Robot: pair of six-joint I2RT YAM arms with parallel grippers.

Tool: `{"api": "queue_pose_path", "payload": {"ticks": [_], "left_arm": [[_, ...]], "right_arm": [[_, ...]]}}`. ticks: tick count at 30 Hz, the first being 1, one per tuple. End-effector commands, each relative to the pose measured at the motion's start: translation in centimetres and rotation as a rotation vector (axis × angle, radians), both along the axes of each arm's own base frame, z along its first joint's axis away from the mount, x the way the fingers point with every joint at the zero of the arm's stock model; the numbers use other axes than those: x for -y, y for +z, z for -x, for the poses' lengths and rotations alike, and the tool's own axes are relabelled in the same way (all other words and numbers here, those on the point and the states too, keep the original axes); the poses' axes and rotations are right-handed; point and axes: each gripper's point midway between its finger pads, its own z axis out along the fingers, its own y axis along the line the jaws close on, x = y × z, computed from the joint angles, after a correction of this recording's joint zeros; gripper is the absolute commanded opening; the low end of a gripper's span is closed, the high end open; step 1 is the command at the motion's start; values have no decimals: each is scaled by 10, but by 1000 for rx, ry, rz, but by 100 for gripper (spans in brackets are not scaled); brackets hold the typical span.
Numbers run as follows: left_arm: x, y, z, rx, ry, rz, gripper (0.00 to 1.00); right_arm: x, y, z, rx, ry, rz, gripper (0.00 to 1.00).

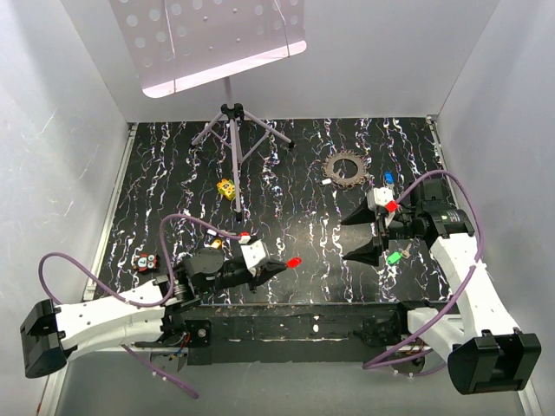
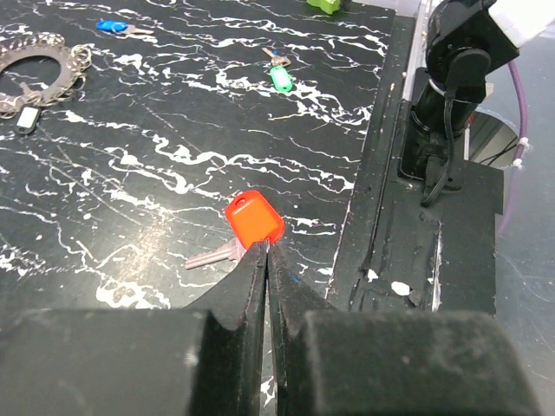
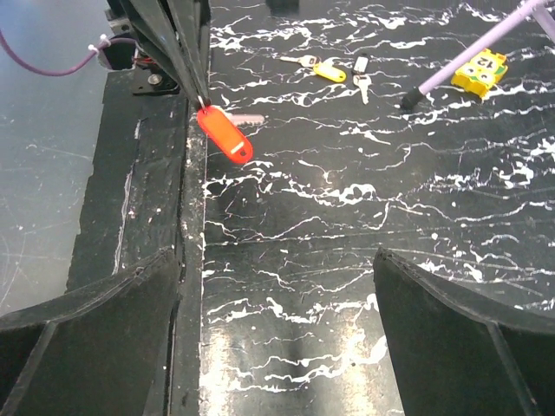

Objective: Put the keys on the keyring

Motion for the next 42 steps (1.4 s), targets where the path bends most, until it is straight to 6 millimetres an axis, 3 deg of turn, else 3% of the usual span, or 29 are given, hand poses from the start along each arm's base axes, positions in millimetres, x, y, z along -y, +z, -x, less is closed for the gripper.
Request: {"api": "queue_pose_path", "payload": {"ticks": [1,8,14,20,27,32,38,42], "left_arm": [[15,10,10,25,-88,53,0],[29,8,9,72,-135,28,0],[38,4,4,86,-138,4,0],[46,1,1,83,-142,13,0],[49,2,2,76,-148,25,0],[48,3,0,64,-128,39,0],[42,1,-6,17,-65,63,0],[40,0,-6,-64,-33,90,0]], "right_arm": [[-11,21,5,87,88,-28,98],[-34,13,26,106,251,2,91],[-51,-4,47,79,371,40,69],[-62,-22,46,62,392,105,51],[-69,-36,40,41,380,150,43],[-70,-45,41,29,384,175,43],[-69,-53,46,48,395,192,60],[-71,-54,45,51,391,199,65]]}}
